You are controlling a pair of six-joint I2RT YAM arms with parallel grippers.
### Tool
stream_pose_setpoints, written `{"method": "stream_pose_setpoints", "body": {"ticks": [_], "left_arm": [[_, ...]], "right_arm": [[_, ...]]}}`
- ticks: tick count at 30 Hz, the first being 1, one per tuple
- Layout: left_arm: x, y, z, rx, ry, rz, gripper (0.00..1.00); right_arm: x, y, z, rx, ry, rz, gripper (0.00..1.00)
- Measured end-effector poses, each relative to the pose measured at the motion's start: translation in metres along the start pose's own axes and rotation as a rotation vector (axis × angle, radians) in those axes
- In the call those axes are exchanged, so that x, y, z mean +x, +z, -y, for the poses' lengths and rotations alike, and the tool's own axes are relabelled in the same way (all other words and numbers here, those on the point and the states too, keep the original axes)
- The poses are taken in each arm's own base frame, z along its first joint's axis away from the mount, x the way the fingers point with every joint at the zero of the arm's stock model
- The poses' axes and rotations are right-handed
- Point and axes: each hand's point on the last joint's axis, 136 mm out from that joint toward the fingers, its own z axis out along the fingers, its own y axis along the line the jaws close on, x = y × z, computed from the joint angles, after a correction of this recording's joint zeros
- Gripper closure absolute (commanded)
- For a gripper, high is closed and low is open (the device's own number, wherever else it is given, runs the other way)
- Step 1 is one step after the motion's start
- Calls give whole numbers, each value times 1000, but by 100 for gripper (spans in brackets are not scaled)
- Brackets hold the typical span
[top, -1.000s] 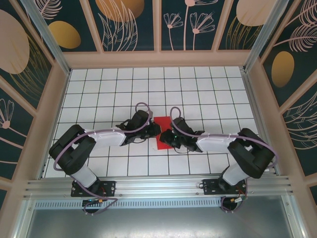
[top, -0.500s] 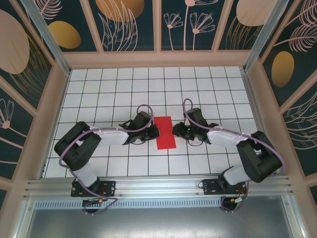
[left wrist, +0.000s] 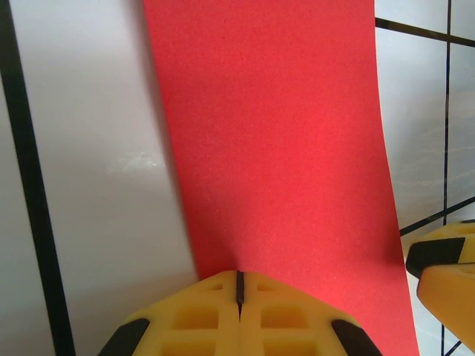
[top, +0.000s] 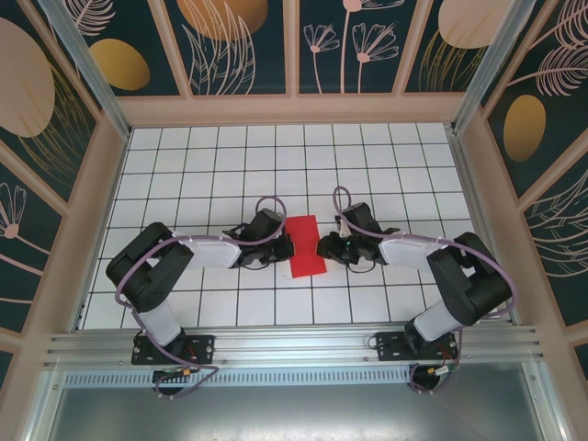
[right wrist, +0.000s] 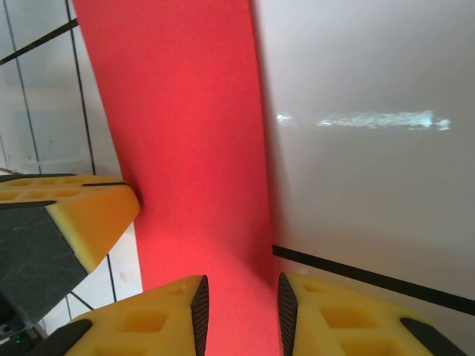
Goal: Fold a paper plane with a square sheet of paper (pick it up from the middle)
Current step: Third fold the triangle at the center of the table.
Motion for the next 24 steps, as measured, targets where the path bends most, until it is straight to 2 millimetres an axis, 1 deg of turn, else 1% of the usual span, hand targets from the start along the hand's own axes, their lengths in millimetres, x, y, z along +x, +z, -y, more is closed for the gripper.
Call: {"method": "stream_pose_setpoints", "body": {"ticks": [9, 11, 14, 17, 24], "left_arm": [[0, 1, 0, -2, 29, -3, 96], [-1, 1, 1, -2, 37, -3, 96], [-1, 2, 1, -2, 47, -3, 96], [-1, 2, 1, -2, 54, -3, 96], [-1, 2, 2, 0, 67, -5, 96]], "right_arm": [[2, 3, -7, -49, -6, -22, 67], [-2, 2, -5, -51, 4, -17, 67], [-9, -2, 3, -34, 23, 4, 66], [-12, -3, 10, -10, 29, 14, 65], [-10, -1, 5, -44, 26, -6, 66]]}}
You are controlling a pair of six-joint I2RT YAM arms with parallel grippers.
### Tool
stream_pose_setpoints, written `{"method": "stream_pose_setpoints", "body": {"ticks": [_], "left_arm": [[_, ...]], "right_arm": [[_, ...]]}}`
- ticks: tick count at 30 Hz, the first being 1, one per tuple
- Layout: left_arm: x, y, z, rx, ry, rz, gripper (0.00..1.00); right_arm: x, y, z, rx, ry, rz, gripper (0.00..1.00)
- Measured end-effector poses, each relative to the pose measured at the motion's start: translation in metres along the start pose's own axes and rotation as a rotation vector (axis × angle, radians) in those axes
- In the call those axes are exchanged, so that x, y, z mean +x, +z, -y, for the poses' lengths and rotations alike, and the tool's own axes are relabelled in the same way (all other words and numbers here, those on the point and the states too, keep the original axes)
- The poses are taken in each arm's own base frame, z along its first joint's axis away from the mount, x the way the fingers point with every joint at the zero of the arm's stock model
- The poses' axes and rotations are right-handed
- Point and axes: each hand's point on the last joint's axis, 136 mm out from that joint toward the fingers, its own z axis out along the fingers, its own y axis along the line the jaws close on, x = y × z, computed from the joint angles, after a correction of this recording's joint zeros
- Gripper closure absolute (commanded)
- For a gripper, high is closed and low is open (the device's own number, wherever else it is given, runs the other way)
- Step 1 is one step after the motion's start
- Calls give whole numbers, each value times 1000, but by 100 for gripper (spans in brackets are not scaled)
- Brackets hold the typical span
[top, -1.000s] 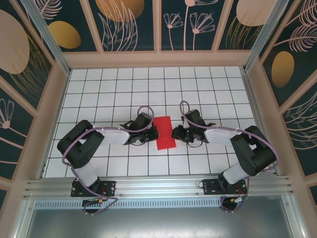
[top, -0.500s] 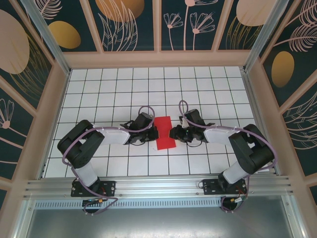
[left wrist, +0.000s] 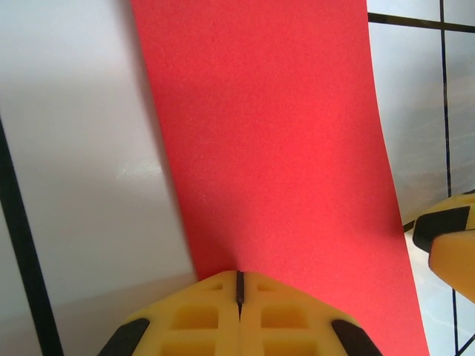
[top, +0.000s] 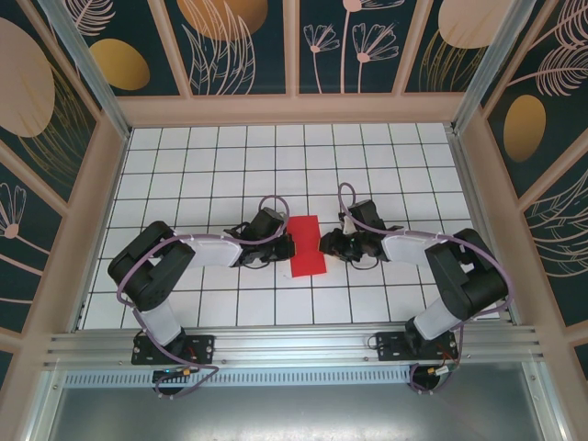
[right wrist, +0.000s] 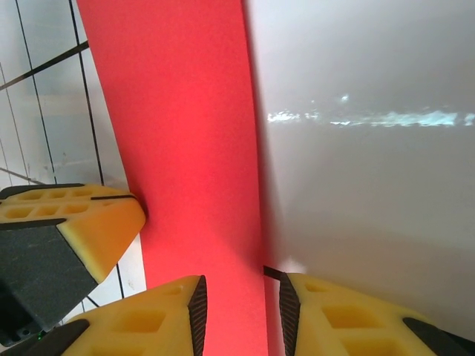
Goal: Fold a paper plane with a square sheet of paper (pick it up from the middle)
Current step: Third fold the triangle at the center of the table.
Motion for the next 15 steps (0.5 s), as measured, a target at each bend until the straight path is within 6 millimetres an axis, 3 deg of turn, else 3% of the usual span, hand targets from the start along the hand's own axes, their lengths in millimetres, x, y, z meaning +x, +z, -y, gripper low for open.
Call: {"method": "stream_pose_setpoints", "body": {"ticks": [15], "left_arm": [[-3, 5, 6, 15, 39, -10, 96]], "right_arm": [[6, 2, -8, -54, -2, -43, 67]]}}
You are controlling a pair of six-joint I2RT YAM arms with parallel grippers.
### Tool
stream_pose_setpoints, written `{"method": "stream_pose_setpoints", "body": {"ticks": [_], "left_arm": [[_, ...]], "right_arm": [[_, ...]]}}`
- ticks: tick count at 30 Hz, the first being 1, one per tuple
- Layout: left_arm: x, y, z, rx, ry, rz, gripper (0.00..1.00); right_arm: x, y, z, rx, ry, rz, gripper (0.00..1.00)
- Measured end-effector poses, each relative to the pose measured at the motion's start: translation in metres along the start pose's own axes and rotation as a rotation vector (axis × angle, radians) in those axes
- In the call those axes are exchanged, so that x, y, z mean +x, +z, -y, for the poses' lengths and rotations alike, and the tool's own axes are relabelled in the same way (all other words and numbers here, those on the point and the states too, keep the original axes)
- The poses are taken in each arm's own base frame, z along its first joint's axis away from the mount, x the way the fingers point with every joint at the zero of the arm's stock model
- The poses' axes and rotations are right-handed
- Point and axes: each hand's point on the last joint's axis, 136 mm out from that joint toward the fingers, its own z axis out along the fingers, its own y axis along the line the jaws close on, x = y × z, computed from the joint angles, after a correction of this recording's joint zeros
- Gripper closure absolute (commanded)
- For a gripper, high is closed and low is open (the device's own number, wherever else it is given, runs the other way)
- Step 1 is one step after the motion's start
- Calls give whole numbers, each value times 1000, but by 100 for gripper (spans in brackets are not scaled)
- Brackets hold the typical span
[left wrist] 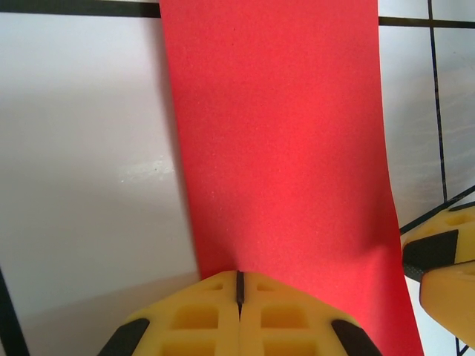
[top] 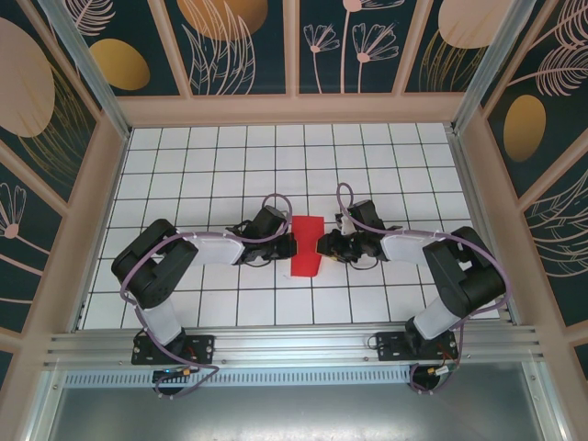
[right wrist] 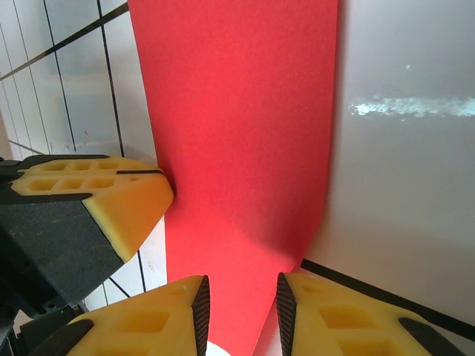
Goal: Fold a paper plane with a square sheet of paper (pick it up from the middle)
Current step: Third fold the triangle at the center of the table.
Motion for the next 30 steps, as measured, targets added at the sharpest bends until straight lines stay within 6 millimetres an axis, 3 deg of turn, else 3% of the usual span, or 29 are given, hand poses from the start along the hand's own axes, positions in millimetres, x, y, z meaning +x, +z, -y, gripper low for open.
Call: {"method": "stream_pose_setpoints", "body": {"ticks": [16, 23, 30], "left_arm": [[0, 0, 0, -4, 18, -8, 95], [0, 0, 0, -5, 18, -8, 95], [0, 0, 0, -4, 28, -9, 95]], "right_arm": [[-4, -1, 17, 63, 97, 46, 67], [0, -1, 16, 50, 116, 35, 76], [-2, -3, 13, 24, 110, 34, 77]]}}
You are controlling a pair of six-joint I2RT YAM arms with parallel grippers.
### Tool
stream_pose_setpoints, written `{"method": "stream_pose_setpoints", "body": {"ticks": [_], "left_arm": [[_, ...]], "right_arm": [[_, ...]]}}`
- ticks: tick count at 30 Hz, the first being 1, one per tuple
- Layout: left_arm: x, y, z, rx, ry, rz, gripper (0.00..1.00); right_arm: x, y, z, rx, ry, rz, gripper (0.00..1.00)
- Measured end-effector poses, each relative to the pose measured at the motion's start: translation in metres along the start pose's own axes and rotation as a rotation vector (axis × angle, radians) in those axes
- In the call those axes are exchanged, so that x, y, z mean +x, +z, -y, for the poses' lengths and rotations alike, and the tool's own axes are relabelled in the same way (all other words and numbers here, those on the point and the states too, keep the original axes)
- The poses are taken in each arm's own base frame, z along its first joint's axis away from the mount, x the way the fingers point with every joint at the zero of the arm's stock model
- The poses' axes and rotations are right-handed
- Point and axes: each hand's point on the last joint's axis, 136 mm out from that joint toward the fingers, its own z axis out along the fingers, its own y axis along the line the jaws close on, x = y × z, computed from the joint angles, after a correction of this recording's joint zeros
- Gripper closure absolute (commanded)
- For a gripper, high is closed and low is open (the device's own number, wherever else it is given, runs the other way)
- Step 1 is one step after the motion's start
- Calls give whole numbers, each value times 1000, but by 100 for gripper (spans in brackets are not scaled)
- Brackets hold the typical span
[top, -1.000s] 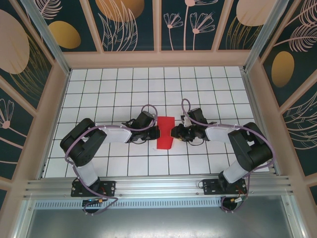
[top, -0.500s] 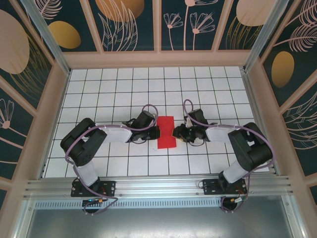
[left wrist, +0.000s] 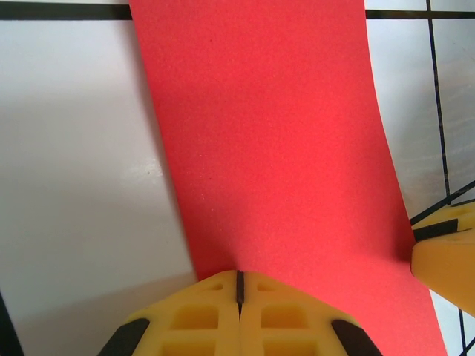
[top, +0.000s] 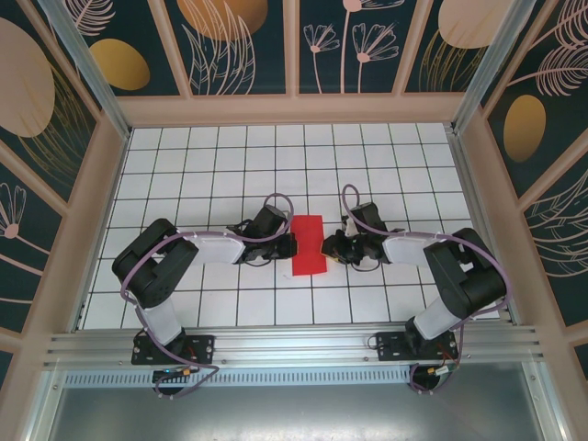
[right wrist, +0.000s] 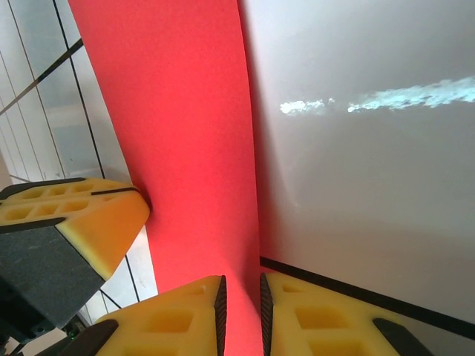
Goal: Fold a paper plane with a square sheet of paper (pick it up from the middle)
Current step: Third fold the triangle at the center of the table.
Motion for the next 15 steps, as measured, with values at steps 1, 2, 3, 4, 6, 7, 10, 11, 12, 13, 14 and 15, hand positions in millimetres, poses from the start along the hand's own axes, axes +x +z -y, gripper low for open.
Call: {"method": "stream_pose_setpoints", "body": {"ticks": [1, 2, 3, 4, 6, 7, 10, 11, 12, 13, 14, 15], "left_arm": [[0, 0, 0, 1, 3, -1, 95], [0, 0, 0, 1, 7, -1, 95], [0, 0, 0, 1, 11, -1, 95], [0, 0, 0, 1, 15, -1, 95], [0, 0, 0, 2, 21, -2, 95], [0, 0, 0, 2, 25, -1, 95], [0, 0, 1, 3, 36, -2, 95], [0, 0, 1, 3, 40, -2, 95], [0, 0, 1, 4, 43, -4, 95], [0, 0, 2, 4, 46, -5, 95], [0, 1, 2, 4, 49, -6, 95], [0, 1, 2, 4, 52, -7, 95]], "right_arm": [[-1, 0, 0, -4, 1, -1, 77], [-2, -1, -1, -10, 1, -1, 77], [-4, -1, -1, -17, 0, -3, 77], [-5, -1, -1, -20, 0, -3, 77], [-7, 0, -1, -28, -1, -5, 77], [-8, 1, -1, -33, 1, -8, 77], [-8, 2, -1, -45, 9, -21, 77], [-8, 2, -1, -48, 10, -25, 77], [-8, 3, -1, -51, 8, -29, 77], [-8, 4, -2, -52, 7, -32, 78], [-8, 4, -2, -55, 5, -35, 78], [-9, 5, -3, -56, 3, -35, 80]]}}
